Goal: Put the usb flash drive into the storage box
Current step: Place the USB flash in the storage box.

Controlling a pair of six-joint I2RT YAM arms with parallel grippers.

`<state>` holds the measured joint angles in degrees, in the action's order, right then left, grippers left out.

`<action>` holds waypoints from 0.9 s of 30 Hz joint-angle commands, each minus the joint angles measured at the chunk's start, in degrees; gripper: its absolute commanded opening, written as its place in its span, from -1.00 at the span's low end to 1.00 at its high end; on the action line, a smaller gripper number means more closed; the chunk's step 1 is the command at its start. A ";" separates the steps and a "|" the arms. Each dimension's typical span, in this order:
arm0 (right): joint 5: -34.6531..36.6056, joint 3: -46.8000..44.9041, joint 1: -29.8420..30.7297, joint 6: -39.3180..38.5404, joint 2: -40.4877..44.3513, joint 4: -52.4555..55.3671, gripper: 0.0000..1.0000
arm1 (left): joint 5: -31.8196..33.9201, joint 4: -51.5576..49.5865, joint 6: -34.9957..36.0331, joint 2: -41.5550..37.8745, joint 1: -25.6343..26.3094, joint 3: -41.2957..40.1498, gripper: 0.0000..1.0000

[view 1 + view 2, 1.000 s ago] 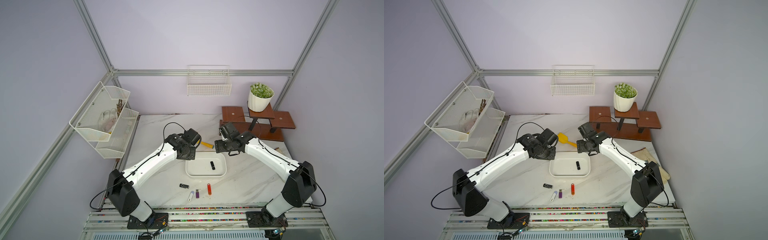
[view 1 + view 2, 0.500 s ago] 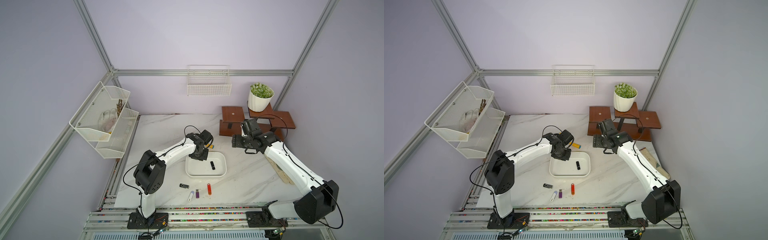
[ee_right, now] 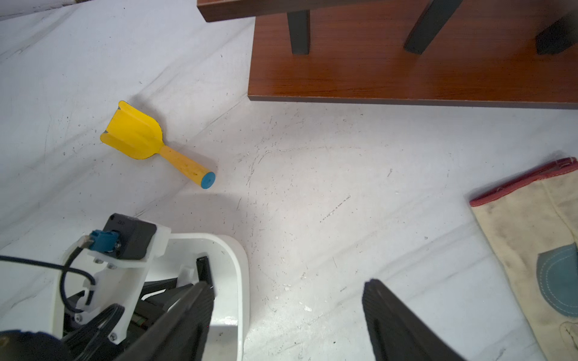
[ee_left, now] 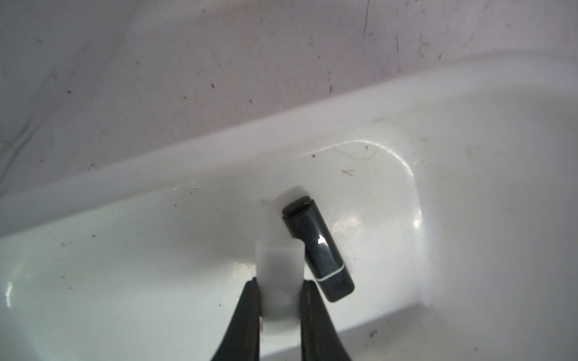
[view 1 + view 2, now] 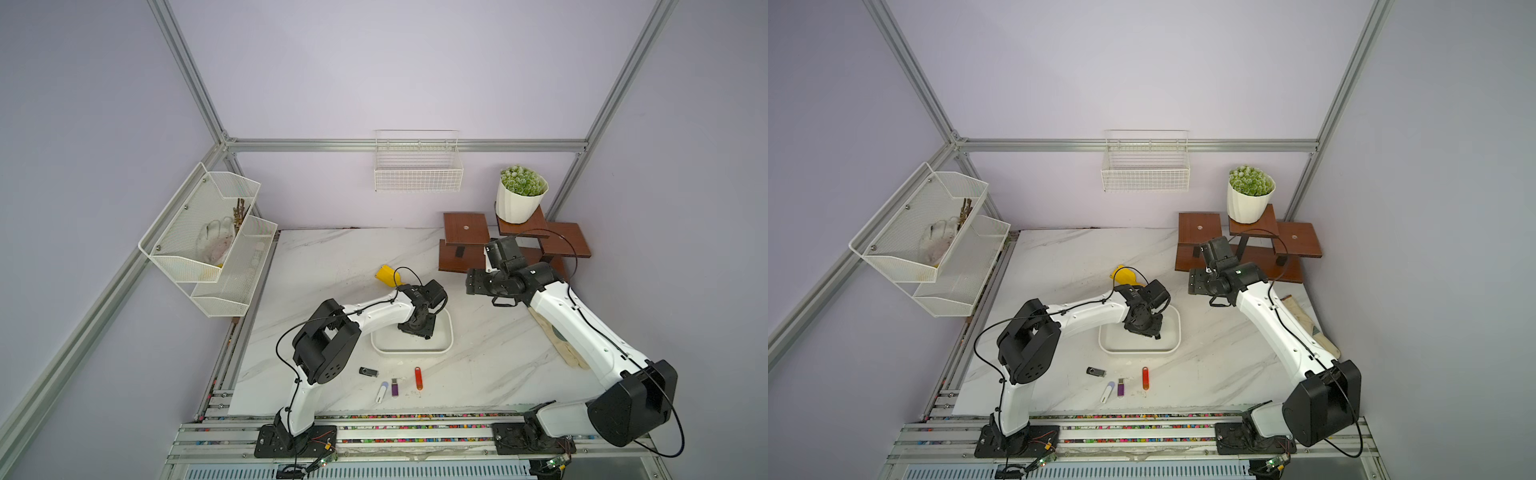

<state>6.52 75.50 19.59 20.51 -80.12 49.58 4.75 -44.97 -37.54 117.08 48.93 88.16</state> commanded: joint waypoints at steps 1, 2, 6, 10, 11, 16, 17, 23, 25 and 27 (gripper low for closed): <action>-0.49 -0.62 -0.34 -0.69 1.53 0.69 0.63 | 2.96 2.00 -1.48 -0.05 0.14 -1.26 -1.00; -0.38 -0.62 -0.34 -0.79 1.62 0.77 0.63 | 3.29 1.84 -1.70 0.07 0.12 -1.40 -1.00; -0.22 -0.71 -0.35 -1.00 2.07 0.82 0.63 | 4.38 1.99 -1.93 0.23 0.20 -2.46 -1.00; -0.71 -1.06 -0.33 -1.07 2.01 0.90 0.63 | 3.82 2.34 -1.66 0.68 0.20 -2.04 -0.94; -0.81 -1.19 -0.35 -1.09 1.97 1.02 0.63 | 3.94 2.36 -1.59 0.73 0.26 -1.98 -0.89; -1.34 -1.77 -0.35 -1.31 1.97 1.45 0.63 | 4.71 2.35 -1.33 -0.34 0.24 -2.72 -0.23; -1.72 -1.99 -0.28 -1.35 2.06 1.35 0.63 | 4.82 2.42 -1.23 -0.66 0.30 -2.81 -0.16; -5.88 -2.76 -0.05 -2.20 3.08 2.37 0.61 | 5.24 2.14 -0.27 -3.27 0.20 -2.50 0.00; -4.65 -4.10 1.61 -0.92 5.52 2.80 0.60 | 5.94 2.08 0.48 -6.32 0.20 -1.58 0.06; -3.98 -6.69 3.64 0.94 9.32 2.04 0.60 | 6.87 1.63 1.11 -9.97 -0.03 0.56 0.15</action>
<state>2.57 70.83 21.08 19.59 -76.01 50.76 9.39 -43.79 -37.80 115.31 48.93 85.45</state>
